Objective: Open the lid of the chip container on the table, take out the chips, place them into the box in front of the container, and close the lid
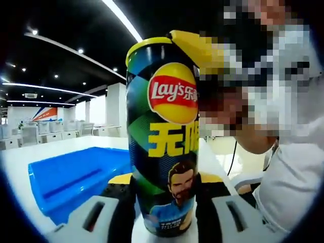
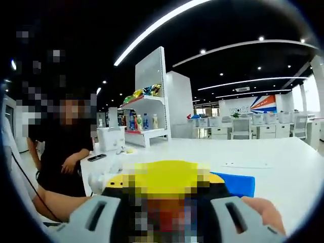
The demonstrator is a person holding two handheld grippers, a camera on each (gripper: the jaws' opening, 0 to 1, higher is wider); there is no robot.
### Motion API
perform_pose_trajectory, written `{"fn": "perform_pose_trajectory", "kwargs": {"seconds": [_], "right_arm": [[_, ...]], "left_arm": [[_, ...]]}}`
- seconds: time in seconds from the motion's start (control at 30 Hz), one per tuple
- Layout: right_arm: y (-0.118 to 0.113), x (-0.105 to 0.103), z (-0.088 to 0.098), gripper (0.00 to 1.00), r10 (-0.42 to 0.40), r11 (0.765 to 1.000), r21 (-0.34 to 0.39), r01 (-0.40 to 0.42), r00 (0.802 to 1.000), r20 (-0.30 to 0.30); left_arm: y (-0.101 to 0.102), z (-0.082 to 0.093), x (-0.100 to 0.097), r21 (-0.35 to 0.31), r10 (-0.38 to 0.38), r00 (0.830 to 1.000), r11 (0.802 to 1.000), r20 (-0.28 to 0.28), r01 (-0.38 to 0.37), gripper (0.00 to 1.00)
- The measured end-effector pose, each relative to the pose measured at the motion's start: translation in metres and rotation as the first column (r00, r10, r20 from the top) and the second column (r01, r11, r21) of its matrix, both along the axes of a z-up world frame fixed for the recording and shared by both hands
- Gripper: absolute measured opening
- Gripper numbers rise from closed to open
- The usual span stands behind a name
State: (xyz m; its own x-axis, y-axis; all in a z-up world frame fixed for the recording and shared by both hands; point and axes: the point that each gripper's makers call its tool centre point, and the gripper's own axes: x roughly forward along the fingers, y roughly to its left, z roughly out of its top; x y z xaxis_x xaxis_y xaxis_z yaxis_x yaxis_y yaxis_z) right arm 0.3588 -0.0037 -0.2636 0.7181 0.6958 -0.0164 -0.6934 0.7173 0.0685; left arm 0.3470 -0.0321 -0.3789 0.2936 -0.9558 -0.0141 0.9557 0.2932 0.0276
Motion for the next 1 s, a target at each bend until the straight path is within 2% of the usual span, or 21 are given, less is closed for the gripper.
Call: {"fn": "perform_pose_trajectory", "kwargs": {"seconds": [1.0], "right_arm": [[-0.0018,0.0003,0.0015,0.42,-0.033,0.998,0.045,0.036,0.997,-0.067]], "left_arm": [[0.0,-0.0009,-0.0009,-0.013,0.01,1.0,1.0,0.021,-0.009,0.47]]}}
